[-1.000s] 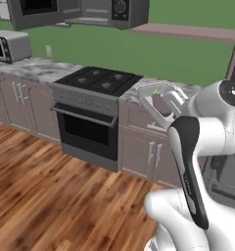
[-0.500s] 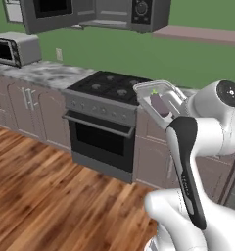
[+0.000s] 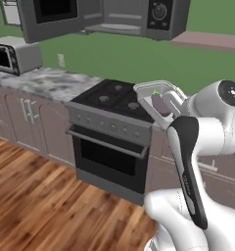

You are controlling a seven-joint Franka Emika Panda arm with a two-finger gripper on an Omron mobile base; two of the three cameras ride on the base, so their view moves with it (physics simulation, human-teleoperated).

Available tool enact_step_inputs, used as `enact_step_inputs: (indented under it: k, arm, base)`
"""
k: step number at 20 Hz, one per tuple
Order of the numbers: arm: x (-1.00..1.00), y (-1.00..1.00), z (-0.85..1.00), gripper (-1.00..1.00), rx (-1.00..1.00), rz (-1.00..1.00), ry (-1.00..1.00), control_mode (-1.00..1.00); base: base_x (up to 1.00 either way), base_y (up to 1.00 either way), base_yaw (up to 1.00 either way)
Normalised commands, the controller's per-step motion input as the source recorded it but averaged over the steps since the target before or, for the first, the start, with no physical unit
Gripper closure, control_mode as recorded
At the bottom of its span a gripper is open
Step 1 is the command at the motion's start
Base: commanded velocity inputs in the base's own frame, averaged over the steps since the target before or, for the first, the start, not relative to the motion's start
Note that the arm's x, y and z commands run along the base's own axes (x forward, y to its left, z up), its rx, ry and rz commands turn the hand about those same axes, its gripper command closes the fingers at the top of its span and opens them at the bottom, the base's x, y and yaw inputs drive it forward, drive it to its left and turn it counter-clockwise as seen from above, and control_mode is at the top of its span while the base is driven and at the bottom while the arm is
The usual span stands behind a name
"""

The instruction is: Place the tupperware containing the shrimp and eggplant meal in the microwave. Close the microwave door and press the start button to reheat the meal.

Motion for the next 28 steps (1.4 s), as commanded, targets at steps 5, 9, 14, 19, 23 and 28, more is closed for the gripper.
enact_step_inputs:
  k: [5, 9, 14, 19, 23, 28]
  arm:
    - [0.0, 0.0, 0.0, 1.0, 0.0, 0.0, 0.0, 1.0]
    - [0.0, 0.0, 0.0, 1.0, 0.0, 0.0, 0.0, 1.0]
    - [0.0, 0.0, 0.0, 1.0, 0.0, 0.0, 0.0, 1.0]
    - [0.0, 0.0, 0.0, 1.0, 0.0, 0.0, 0.0, 1.0]
    - [0.0, 0.0, 0.0, 1.0, 0.0, 0.0, 0.0, 1.0]
    - [0.0, 0.0, 0.0, 1.0, 0.0, 0.0, 0.0, 1.0]
  base:
    - [0.92, 0.27, 0.0]
    - [0.88, 0.21, -0.01]
    - [0.76, 0.09, -0.07]
    - [0.69, 0.09, -0.14]
    - [0.61, 0.18, -0.19]
    - [0.5, 0.3, -0.23]
